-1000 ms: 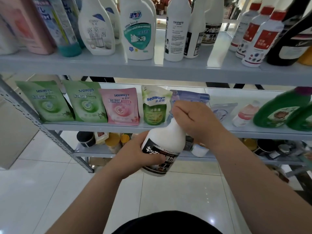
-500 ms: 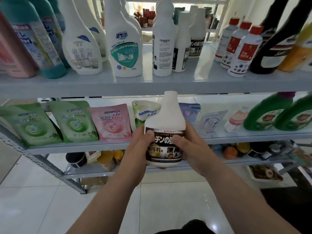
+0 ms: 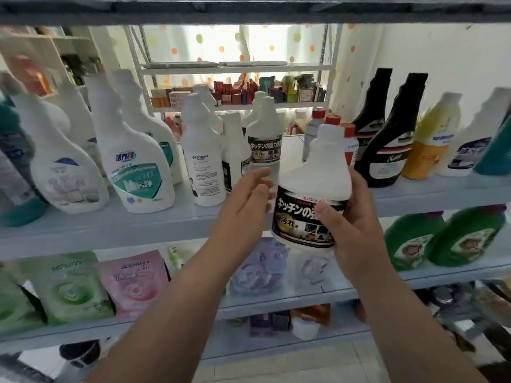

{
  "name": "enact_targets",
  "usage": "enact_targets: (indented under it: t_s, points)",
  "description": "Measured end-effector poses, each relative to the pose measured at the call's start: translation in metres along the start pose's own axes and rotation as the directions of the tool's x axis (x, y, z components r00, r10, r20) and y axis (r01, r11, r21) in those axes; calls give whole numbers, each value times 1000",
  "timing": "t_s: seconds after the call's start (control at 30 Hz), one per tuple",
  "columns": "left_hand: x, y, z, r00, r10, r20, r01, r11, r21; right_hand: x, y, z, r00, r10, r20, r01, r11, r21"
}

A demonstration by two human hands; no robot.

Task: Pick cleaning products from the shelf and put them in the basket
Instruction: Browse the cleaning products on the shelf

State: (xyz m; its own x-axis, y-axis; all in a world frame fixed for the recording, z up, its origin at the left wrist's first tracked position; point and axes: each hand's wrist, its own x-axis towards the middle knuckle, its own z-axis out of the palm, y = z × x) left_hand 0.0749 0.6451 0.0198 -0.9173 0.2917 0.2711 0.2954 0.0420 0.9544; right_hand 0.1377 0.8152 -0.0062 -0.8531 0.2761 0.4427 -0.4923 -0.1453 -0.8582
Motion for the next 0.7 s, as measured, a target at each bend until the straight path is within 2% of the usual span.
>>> enact_targets:
  t_s: [0.07, 0.13, 0.23, 0.33, 0.4, 0.47, 0.6, 0.63, 0.7]
  points:
    - [31, 8, 16, 998, 50, -23, -49, 999, 21, 15, -6, -14, 998, -61, -21, 60, 997, -41]
    - [67, 12, 32, 994, 105, -24, -101, 986, 135, 27, -10, -25, 995, -97, -36, 95, 993, -67]
    - [132, 15, 52, 990, 75, -118, -24, 923, 385, 41, -11, -37, 992, -124, -27, 121, 988, -98]
    - [181, 13, 63, 983, 54, -177, 44, 861, 507, 50, -12, -48, 990, -138, -5, 136, 984, -118]
    - [204, 6, 64, 978, -6, -208, 136, 774, 618, 54, -10, -54, 991, -136, 20, 137, 982, -127]
    - [218, -2, 63, 975, -42, -220, 196, 637, 746, 58, -9, -59, 991, -128, 38, 132, 983, -124]
    - [229, -12, 64, 972, 64, -225, 187, 362, 913, 64, -5, -66, 990, -128, 51, 134, 983, -127]
    - [229, -12, 65, 975, 73, -212, 176, 336, 925, 65, -4, -67, 990, -132, 53, 138, 982, -131]
    - [224, -12, 67, 979, 51, -199, 162, 402, 901, 65, -2, -69, 988, -143, 59, 151, 977, -149]
